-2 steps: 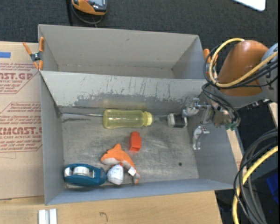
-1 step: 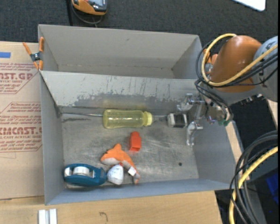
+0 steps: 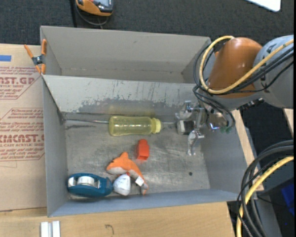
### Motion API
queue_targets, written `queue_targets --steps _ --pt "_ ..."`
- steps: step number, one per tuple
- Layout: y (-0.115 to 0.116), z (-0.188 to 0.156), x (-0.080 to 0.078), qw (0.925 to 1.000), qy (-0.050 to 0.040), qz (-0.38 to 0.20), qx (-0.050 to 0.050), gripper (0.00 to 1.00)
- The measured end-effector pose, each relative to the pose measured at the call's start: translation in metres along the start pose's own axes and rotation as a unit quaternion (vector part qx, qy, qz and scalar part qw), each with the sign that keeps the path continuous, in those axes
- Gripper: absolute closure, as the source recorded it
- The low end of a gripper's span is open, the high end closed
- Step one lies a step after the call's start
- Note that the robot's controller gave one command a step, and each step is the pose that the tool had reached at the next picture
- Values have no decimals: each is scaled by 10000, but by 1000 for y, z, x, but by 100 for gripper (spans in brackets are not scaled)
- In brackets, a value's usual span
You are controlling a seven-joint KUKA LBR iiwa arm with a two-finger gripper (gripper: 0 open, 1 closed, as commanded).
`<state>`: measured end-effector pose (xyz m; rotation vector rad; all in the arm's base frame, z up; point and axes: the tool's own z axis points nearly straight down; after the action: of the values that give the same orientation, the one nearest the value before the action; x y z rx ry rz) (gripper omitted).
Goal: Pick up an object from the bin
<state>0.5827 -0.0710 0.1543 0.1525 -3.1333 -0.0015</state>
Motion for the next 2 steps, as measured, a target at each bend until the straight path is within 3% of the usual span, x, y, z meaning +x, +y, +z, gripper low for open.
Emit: queue_targets --steps 1,2 --pt "25 26 -2 9999 -92 53 12 0" --pt "54 50 5 9999 43 -120 -6 0"
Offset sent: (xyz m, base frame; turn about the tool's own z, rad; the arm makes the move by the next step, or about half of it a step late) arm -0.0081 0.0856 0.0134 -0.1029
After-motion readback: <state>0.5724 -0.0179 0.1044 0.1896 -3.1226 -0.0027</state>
